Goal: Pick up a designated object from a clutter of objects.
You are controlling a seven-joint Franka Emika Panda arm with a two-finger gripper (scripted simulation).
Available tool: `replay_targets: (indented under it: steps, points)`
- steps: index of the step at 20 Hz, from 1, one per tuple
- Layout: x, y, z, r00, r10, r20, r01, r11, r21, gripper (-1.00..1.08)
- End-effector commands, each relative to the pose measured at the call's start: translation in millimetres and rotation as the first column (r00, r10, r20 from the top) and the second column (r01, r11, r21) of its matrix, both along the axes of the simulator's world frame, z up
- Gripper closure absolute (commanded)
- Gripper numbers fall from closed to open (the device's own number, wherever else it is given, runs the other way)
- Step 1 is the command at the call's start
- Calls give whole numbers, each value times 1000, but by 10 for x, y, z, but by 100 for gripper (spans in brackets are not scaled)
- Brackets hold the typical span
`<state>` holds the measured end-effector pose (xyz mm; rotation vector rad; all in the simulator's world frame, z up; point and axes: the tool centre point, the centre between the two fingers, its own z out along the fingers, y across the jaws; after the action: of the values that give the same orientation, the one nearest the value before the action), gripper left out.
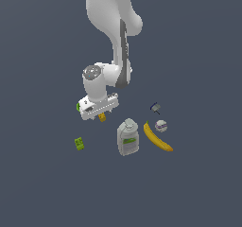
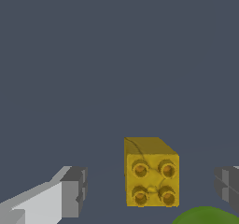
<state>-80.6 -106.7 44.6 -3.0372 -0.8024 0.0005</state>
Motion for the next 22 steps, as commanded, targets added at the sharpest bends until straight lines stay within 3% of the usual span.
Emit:
replay_targets:
  steps: [1,8,9,22]
  points:
    - [-3,0,-106,1000,1,0,-1,1000,0,-92]
    - [-3,-2,-226,1000,1,0,-1,1000,0,-92]
    - [-3,-2,-226,1000,1,0,-1,1000,0,108]
    - [-6,-2,-205,1000,1,1,-1,1000,0,108]
